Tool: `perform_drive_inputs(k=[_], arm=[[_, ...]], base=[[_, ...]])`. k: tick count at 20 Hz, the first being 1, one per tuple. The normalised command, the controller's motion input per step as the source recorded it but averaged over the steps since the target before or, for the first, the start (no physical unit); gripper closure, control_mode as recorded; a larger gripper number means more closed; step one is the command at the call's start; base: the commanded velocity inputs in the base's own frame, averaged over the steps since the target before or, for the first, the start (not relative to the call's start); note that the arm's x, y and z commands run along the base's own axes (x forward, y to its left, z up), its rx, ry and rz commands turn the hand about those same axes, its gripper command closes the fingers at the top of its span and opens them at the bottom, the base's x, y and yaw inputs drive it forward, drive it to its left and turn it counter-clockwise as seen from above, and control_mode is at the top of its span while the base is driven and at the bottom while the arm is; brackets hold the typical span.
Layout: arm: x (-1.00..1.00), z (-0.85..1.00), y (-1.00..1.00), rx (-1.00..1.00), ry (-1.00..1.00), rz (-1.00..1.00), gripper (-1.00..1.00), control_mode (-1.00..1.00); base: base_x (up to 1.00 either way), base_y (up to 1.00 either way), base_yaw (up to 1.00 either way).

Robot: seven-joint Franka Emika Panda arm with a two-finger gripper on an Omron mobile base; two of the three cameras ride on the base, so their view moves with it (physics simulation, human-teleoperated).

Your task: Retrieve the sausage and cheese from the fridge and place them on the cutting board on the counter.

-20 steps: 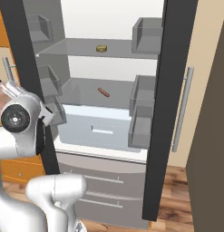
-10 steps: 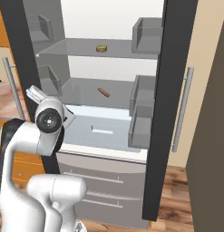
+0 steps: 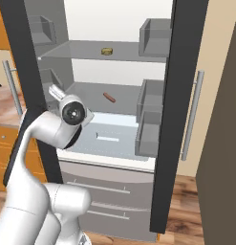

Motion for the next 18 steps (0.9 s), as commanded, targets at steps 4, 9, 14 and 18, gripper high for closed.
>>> perform_drive_inputs(k=[4, 9, 14, 18], arm=[[0.30, -0.06, -0.30, 0.00, 0.03, 0.01, -1.00, -1.00], [0.68, -0.20, 0.00, 0.00, 0.09, 0.13, -1.00, -1.00], [0.75, -0.16, 0.00, 0.00, 0.03, 0.13, -1.00, -1.00], [0.77, -0.29, 0.03, 0.00, 0.00, 0.20, -1.00, -1.00]], base=[[0.00, 0.00, 0.00], [0.00, 0.00, 0.00], [0.00, 0.00, 0.00], [0.00, 0.00, 0.00]])
